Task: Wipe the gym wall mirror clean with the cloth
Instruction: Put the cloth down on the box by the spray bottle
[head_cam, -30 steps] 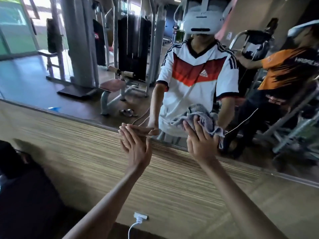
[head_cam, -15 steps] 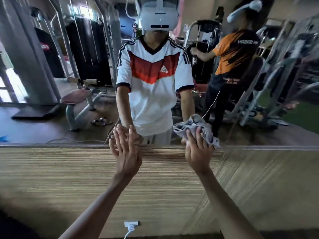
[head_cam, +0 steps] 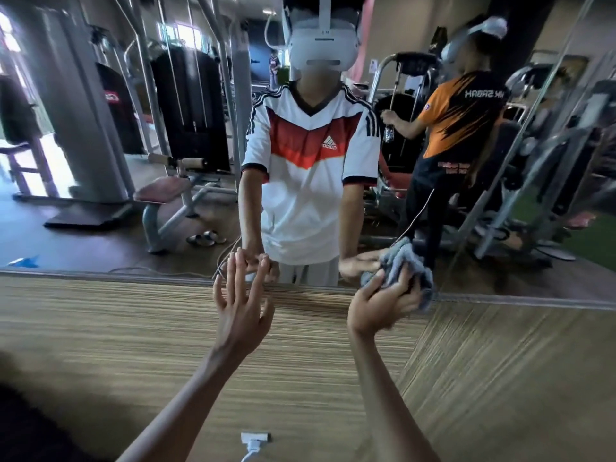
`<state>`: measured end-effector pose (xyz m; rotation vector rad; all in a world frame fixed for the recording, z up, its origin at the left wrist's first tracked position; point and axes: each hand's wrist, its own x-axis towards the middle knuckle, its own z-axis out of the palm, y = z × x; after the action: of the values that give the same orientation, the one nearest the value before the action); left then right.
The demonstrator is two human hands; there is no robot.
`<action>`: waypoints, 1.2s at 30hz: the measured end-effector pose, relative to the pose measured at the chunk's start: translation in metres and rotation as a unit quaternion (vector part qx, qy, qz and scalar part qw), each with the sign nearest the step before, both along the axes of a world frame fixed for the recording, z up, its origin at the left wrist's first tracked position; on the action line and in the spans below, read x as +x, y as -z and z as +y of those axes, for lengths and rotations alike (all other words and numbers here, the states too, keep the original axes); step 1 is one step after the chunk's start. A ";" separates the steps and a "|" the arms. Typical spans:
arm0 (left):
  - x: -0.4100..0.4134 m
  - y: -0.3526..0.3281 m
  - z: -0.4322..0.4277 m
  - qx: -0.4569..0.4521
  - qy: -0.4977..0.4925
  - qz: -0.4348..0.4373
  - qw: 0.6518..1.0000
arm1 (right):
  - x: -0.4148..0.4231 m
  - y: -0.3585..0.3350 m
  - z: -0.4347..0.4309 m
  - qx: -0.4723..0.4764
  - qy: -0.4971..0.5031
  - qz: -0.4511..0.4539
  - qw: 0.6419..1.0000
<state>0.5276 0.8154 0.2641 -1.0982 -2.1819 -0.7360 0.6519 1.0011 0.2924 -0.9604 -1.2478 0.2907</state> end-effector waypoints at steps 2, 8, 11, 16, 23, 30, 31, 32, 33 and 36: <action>0.007 0.003 -0.007 0.000 0.005 -0.031 1.000 | 0.011 0.013 -0.014 0.032 -0.056 -0.045 0.997; 0.012 0.030 -0.049 -0.025 0.027 -0.033 0.999 | 0.019 0.029 -0.056 0.200 -0.266 -0.220 0.917; 0.012 0.035 -0.079 -0.032 -0.012 -0.054 0.998 | 0.003 0.037 -0.076 0.202 -0.325 -0.260 0.886; 0.016 0.038 -0.158 -0.047 -0.088 -0.125 0.987 | -0.037 0.055 -0.126 0.180 -0.413 -0.309 0.838; 0.030 0.049 -0.290 -0.065 -0.258 -0.199 0.943 | -0.079 0.081 -0.240 0.127 -0.589 -0.322 0.730; 0.061 0.045 -0.399 -0.009 -0.402 -0.197 0.894 | -0.108 0.090 -0.374 0.139 -0.690 -0.345 0.621; 0.064 0.045 -0.419 0.001 -0.425 -0.210 0.881 | -0.111 0.091 -0.397 0.145 -0.700 -0.345 0.608; 0.069 0.046 -0.444 0.013 -0.447 -0.223 0.866 | -0.114 0.092 -0.422 0.152 -0.712 -0.350 0.589; 0.072 0.046 -0.459 0.019 -0.458 -0.234 0.857 | -0.115 0.093 -0.438 0.158 -0.718 -0.356 0.576; 0.089 0.047 -0.523 0.040 -0.498 -0.233 0.834 | -0.117 0.092 -0.507 0.179 -0.739 -0.373 0.532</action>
<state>0.6170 0.2925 0.2172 0.3901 -2.6312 -0.5964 0.5349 0.4942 0.2000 0.7509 -2.5935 0.9323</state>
